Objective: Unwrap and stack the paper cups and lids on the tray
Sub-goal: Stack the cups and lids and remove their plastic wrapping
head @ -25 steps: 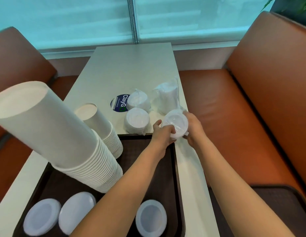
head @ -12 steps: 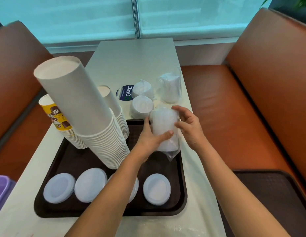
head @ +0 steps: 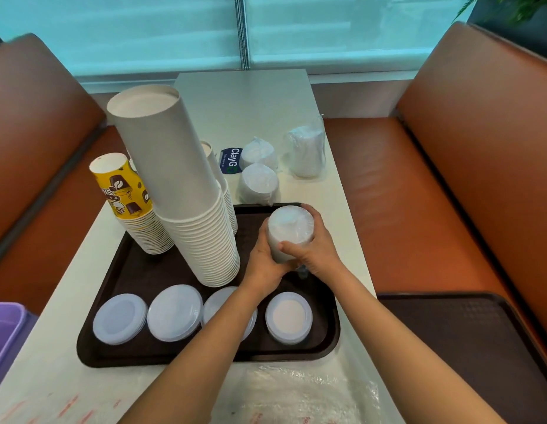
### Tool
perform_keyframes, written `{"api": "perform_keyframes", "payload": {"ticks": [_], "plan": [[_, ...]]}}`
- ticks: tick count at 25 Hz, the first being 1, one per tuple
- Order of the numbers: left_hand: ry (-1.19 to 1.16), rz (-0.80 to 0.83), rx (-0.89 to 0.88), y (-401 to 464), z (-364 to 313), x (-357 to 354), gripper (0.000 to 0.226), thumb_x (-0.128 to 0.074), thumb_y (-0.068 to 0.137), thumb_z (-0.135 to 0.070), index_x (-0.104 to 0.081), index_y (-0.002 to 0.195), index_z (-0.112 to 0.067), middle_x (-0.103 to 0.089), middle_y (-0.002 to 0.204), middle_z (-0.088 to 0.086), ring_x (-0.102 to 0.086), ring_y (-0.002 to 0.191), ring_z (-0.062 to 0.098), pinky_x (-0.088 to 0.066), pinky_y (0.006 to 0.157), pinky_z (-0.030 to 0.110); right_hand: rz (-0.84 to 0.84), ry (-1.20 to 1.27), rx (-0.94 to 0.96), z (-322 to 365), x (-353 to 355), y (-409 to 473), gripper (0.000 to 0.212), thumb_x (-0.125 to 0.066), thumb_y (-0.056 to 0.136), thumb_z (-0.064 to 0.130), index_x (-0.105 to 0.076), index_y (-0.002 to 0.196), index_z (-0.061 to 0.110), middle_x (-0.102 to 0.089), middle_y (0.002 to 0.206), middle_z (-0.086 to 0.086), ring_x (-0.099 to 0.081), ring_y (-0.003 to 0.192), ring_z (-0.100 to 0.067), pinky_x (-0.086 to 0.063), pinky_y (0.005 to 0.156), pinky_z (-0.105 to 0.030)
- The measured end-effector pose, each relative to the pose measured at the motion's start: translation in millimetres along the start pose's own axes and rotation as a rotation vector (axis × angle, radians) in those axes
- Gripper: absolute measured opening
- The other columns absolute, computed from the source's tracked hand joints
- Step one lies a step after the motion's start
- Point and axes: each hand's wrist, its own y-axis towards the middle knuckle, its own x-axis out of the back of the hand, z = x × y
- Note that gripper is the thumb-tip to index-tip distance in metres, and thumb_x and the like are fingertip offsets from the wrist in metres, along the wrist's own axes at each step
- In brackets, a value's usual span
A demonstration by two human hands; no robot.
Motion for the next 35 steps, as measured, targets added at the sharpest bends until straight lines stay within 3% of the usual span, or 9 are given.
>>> {"api": "perform_keyframes", "payload": {"ticks": [3,7,11,14,20,23,26,29,35], "plan": [[0.117,0.027,0.049,1.6,7.4,2.1,0.093,-0.084,0.065,-0.011,-0.031,0.140,-0.020,-0.053,0.124,-0.005,-0.049,0.110,0.005,-0.037,0.084,0.008,0.014,0.000,-0.001,-5.6,0.8,-0.8,0.099,-0.074,0.036,0.049,-0.039,0.126,0.028,-0.052,0.121,0.007,-0.049,0.116,-0.013,-0.040,0.093,-0.017],[0.197,0.044,0.054,5.4,12.3,3.5,0.093,-0.086,0.063,-0.017,-0.034,0.140,-0.014,-0.054,0.129,0.003,-0.046,0.108,0.006,-0.036,0.087,0.016,0.030,-0.033,-0.004,-11.9,0.9,1.6,0.097,-0.073,0.038,0.052,-0.033,0.124,0.034,-0.050,0.123,0.005,-0.047,0.117,-0.015,-0.039,0.094,-0.023],[0.199,0.051,0.055,3.3,12.2,4.2,0.090,-0.085,0.065,-0.017,-0.035,0.140,-0.014,-0.055,0.125,0.000,-0.048,0.109,0.008,-0.038,0.085,0.017,0.115,-0.118,-0.027,-12.1,7.8,0.7,0.110,-0.081,0.041,0.047,-0.029,0.136,0.027,-0.045,0.134,0.002,-0.043,0.127,-0.018,-0.039,0.105,-0.032],[0.203,0.093,0.038,2.9,12.9,5.8,0.084,-0.083,0.068,-0.017,-0.038,0.139,-0.016,-0.054,0.122,-0.005,-0.049,0.111,0.007,-0.038,0.086,0.015,0.048,-0.126,0.039,-4.0,8.7,4.6,0.128,-0.084,0.045,0.035,-0.012,0.149,0.021,-0.033,0.146,0.004,-0.034,0.132,-0.009,-0.030,0.109,-0.025],[0.321,0.219,0.110,5.2,5.6,13.7,0.076,-0.063,0.078,-0.003,-0.030,0.144,-0.017,-0.055,0.122,0.005,-0.054,0.111,0.018,-0.041,0.081,0.019,-0.072,-0.040,0.018,-6.9,-3.4,-3.4,0.092,-0.080,0.044,0.029,-0.036,0.124,0.033,-0.050,0.120,0.009,-0.048,0.113,-0.012,-0.039,0.092,-0.022],[0.042,0.232,0.134,9.4,-9.7,22.4,0.098,-0.063,0.058,-0.010,-0.024,0.147,-0.025,-0.049,0.130,-0.001,-0.049,0.116,0.013,-0.045,0.091,0.022,-0.036,-0.043,0.009,-10.2,0.1,-2.5,0.094,-0.086,0.045,0.023,-0.035,0.123,0.035,-0.052,0.121,0.007,-0.050,0.114,-0.015,-0.042,0.094,-0.025],[-0.155,0.091,0.032,11.6,-21.2,17.2,0.111,-0.072,0.054,-0.037,-0.017,0.149,-0.021,-0.033,0.149,-0.001,-0.033,0.136,0.012,-0.027,0.112,0.029,-0.014,-0.073,-0.006,-10.9,1.3,-1.1,0.093,-0.085,0.049,0.030,-0.035,0.128,0.032,-0.054,0.124,0.003,-0.053,0.114,-0.018,-0.046,0.096,-0.033],[0.032,0.075,-0.016,11.7,-29.0,10.1,0.108,-0.083,0.066,-0.033,-0.015,0.150,-0.019,-0.039,0.144,0.000,-0.038,0.131,0.013,-0.028,0.105,0.019,-0.007,-0.128,-0.020,-9.5,1.9,-4.3,0.097,-0.080,0.051,0.038,-0.034,0.135,0.021,-0.050,0.123,0.005,-0.049,0.111,-0.013,-0.042,0.093,-0.027],[0.054,0.061,0.036,1.3,1.2,6.8,0.087,-0.081,0.072,-0.022,-0.032,0.143,-0.021,-0.049,0.128,-0.004,-0.045,0.122,0.012,-0.035,0.093,0.019,0.221,-0.170,-0.046,-11.0,24.2,-3.5,0.105,-0.073,0.047,0.023,-0.026,0.141,0.018,-0.044,0.133,-0.001,-0.043,0.127,-0.020,-0.044,0.099,-0.030]]}}
